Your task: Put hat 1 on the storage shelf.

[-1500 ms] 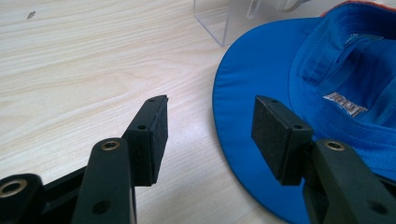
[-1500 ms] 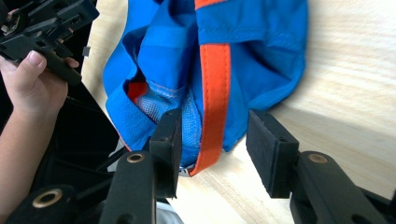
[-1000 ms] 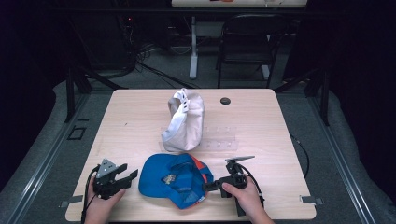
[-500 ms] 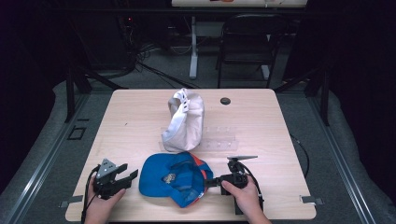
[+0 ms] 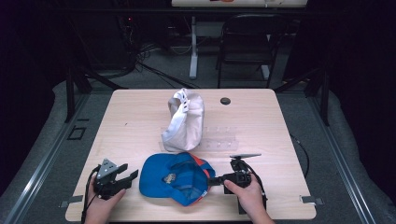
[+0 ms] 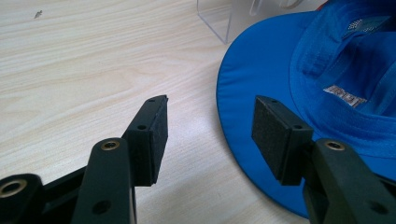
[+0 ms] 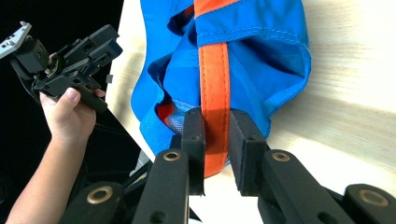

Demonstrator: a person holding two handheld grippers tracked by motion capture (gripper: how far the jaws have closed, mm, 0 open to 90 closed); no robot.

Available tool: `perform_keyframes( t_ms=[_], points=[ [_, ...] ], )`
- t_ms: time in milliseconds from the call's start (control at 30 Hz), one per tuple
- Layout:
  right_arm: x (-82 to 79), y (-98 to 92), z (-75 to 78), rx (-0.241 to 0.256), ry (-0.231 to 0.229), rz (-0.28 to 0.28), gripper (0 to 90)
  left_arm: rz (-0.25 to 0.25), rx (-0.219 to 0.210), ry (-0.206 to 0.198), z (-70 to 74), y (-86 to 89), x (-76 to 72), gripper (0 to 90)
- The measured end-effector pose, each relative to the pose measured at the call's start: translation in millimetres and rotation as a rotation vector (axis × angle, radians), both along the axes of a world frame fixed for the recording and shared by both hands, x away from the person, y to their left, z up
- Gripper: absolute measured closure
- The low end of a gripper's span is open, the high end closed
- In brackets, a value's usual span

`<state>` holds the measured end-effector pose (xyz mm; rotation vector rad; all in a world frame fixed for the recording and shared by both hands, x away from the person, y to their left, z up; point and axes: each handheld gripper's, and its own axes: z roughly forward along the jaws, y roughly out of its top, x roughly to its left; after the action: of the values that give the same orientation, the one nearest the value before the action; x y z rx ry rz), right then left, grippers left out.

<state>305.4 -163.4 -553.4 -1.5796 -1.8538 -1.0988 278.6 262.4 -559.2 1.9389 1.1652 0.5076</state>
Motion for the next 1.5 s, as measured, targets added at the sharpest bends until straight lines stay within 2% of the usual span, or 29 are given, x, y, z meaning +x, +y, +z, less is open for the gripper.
perform_keyframes(
  t_ms=[100, 200, 267, 333, 367, 400, 433, 467, 500, 533, 567, 633, 667, 800, 867, 900, 933, 967, 1033, 1100, 1200, 1300, 1367, 1433, 1500],
  points=[
    [1.9, -1.9, 4.8, -0.013, 0.003, 0.009, 77.8, -0.003, 0.0, -0.003, -0.2, -0.5, 0.1, 46.3],
    [4.7, -3.0, 9.5, 0.003, 0.016, 0.006, 77.8, -0.006, 0.001, -0.004, -0.5, -1.2, 0.2, 46.3],
    [6.8, -3.3, 14.4, -0.023, 0.025, 0.021, 77.9, -0.01, 0.007, -0.001, -0.4, -1.8, 0.1, 46.3],
    [7.8, -3.1, 18.6, -0.054, 0.025, 0.028, 77.9, -0.015, 0.009, -0.003, -0.4, -2.7, 0.1, 46.3],
    [8.4, -2.7, 23.3, -0.098, 0.026, 0.03, 77.8, -0.015, 0.006, -0.002, -0.4, -3.0, 0.0, 46.3],
    [8.9, -2.1, 24.4, -0.092, 0.021, 0.035, 77.9, -0.017, 0.007, -0.004, -0.3, -3.1, 0.1, 46.3],
    [9.0, -0.3, 29.6, -0.134, 0.021, 0.029, 77.8, -0.017, 0.007, -0.005, -0.3, -3.1, 0.0, 46.3],
    [10.2, -1.3, 30.7, -0.134, 0.019, 0.055, 77.9, -0.018, 0.007, -0.005, -0.1, -2.9, 0.0, 46.3],
    [10.4, 0.1, 34.5, -0.161, 0.018, 0.048, 77.9, -0.018, 0.007, -0.006, 0.0, -2.8, -0.1, 46.3],
    [12.3, -2.4, 37.9, -0.211, 0.008, 0.087, 77.9, -0.017, 0.006, -0.006, 0.0, -2.7, -0.2, 46.3],
    [12.2, 0.5, 39.3, -0.183, 0.012, 0.07, 77.8, -0.017, 0.006, -0.006, 0.0, -2.6, -0.2, 46.3],
    [12.8, 2.1, 43.7, -0.197, 0.012, 0.067, 77.8, -0.018, 0.006, -0.006, -0.1, -2.8, -0.4, 46.3],
    [13.6, 2.0, 47.2, -0.222, 0.018, 0.076, 77.8, -0.019, 0.007, -0.005, -0.1, -3.0, -0.5, 46.3],
    [16.4, 2.6, 56.7, -0.271, 0.034, 0.077, 77.8, -0.023, 0.009, -0.005, -0.2, -4.3, -0.7, 46.3],
    [18.4, 2.2, 62.8, -0.32, 0.028, 0.083, 77.8, -0.025, 0.009, -0.005, -0.5, -4.8, -0.5, 46.3],
    [17.2, 5.6, 64.5, -0.325, 0.021, 0.026, 77.9, -0.023, 0.006, -0.004, -0.7, -5.2, -0.6, 46.3],
    [20.1, 2.0, 69.5, -0.362, 0.019, 0.083, 77.8, -0.026, 0.009, -0.004, -0.8, -5.3, -0.5, 46.4],
    [20.4, 2.9, 74.1, -0.375, 0.011, 0.061, 77.9, -0.027, 0.01, -0.004, -0.9, -5.4, -0.5, 46.3],
    [21.8, 1.9, 80.6, -0.396, 0.016, 0.075, 77.8, -0.027, 0.009, -0.003, -1.0, -5.4, -0.6, 46.3],
    [21.9, 3.9, 88.0, -0.425, 0.009, 0.063, 77.8, -0.027, 0.011, -0.002, -1.1, -5.4, -0.6, 46.3],
    [23.9, 4.9, 98.0, -0.463, 0.007, 0.081, 77.8, -0.029, 0.01, -0.004, -1.2, -5.9, -0.7, 46.3],
    [25.5, 7.4, 109.8, -0.521, 0.001, 0.075, 77.8, -0.03, 0.013, -0.005, -1.5, -6.7, -0.7, 46.3],
    [26.9, 7.9, 118.7, -0.56, 0.001, 0.093, 77.8, -0.032, 0.015, -0.005, -1.6, -6.8, -0.5, 46.3],
    [26.9, 9.8, 125.5, -0.573, -0.004, 0.078, 77.8, -0.033, 0.016, 0.003, -1.5, -6.8, -0.6, 46.3],
    [28.2, 9.8, 134.2, -0.598, 0.008, 0.106, 77.9, -0.037, 0.022, 0.004, -1.4, -6.7, -0.3, 46.3]
  ],
)
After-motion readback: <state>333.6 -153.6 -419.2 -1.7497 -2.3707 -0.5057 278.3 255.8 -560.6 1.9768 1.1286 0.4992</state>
